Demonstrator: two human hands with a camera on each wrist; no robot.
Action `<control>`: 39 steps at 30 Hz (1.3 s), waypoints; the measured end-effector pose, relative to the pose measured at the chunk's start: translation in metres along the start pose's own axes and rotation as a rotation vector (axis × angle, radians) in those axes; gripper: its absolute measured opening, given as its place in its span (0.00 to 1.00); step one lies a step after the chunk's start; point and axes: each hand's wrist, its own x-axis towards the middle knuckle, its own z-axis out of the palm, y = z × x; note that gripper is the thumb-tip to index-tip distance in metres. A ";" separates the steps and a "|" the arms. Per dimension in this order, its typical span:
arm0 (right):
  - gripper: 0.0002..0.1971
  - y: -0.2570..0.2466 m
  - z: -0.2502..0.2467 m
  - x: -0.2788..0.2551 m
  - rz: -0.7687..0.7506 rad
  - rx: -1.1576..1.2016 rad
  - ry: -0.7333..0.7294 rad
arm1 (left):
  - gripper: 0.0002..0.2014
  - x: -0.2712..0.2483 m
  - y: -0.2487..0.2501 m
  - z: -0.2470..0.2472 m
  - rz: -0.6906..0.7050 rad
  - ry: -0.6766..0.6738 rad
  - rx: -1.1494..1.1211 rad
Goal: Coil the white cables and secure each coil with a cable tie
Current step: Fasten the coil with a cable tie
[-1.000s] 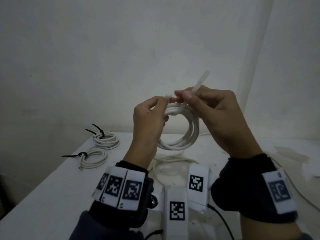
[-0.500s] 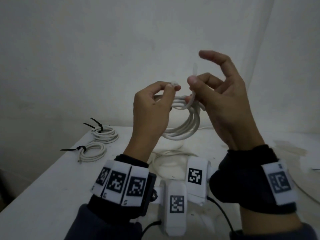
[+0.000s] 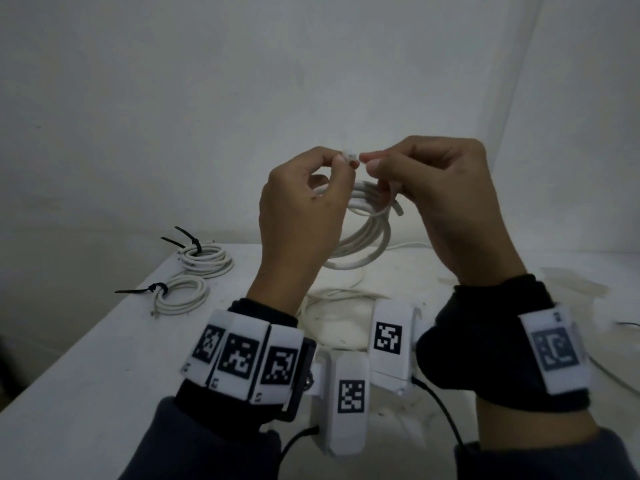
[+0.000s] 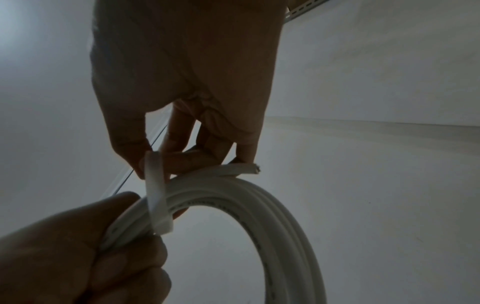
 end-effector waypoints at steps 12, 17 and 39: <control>0.09 0.002 0.002 -0.001 -0.039 -0.032 0.011 | 0.11 0.003 -0.003 -0.002 0.052 -0.016 0.091; 0.10 0.004 0.000 0.000 -0.021 -0.023 0.003 | 0.12 0.002 -0.003 -0.001 0.043 -0.024 0.101; 0.07 0.005 -0.003 0.001 0.015 -0.039 -0.025 | 0.13 0.001 -0.003 -0.001 0.033 -0.069 0.175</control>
